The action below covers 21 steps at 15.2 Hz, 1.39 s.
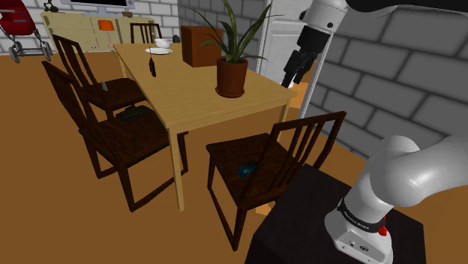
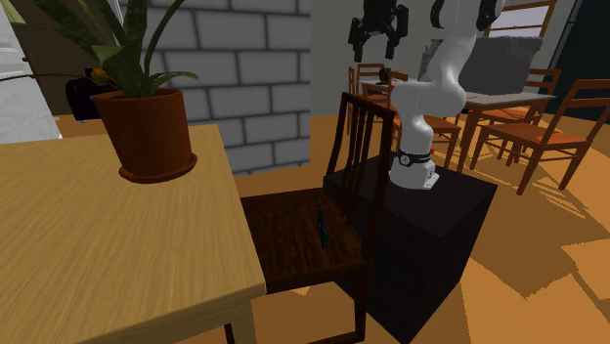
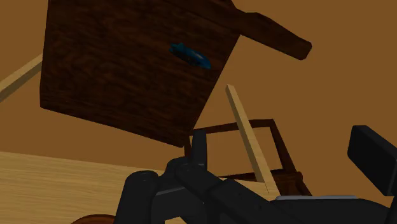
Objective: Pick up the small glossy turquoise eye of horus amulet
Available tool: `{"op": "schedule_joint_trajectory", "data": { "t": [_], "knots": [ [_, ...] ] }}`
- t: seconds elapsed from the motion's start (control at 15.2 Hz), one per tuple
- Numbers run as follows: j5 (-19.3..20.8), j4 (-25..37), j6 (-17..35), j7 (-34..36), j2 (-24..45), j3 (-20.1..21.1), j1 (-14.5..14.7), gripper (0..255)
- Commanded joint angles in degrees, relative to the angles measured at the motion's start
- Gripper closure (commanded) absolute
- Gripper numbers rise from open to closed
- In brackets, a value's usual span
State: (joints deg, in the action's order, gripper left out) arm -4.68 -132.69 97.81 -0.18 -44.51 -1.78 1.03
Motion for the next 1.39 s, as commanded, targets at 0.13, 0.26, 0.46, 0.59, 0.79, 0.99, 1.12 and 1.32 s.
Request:
{"op": "schedule_joint_trajectory", "data": {
  "t": [0.13,0.26,0.46,0.59,0.79,0.99,1.12,1.32],
  "knots": [
    [0.61,-3.22,3.12,-3.74,0.55,-1.16,0.8,0],
    [1.26,-6.17,6.31,-7.48,1.45,-2.37,1.58,0],
    [2.23,-10.07,11.28,-13.1,3.49,-4.24,2.7,0],
    [2.87,-12.31,14.73,-16.87,5.34,-5.55,3.44,0],
    [3.73,-15.1,20.08,-22.57,8.86,-7.54,4.56,0],
    [4.38,-17.17,25.66,-28.37,13.31,-9.59,5.75,0],
    [4.62,-18.14,29.46,-32.32,16.78,-11.0,6.64,0],
    [4.49,-18.94,35.21,-38.47,22.69,-13.08,8.11,0]
  ]
}}
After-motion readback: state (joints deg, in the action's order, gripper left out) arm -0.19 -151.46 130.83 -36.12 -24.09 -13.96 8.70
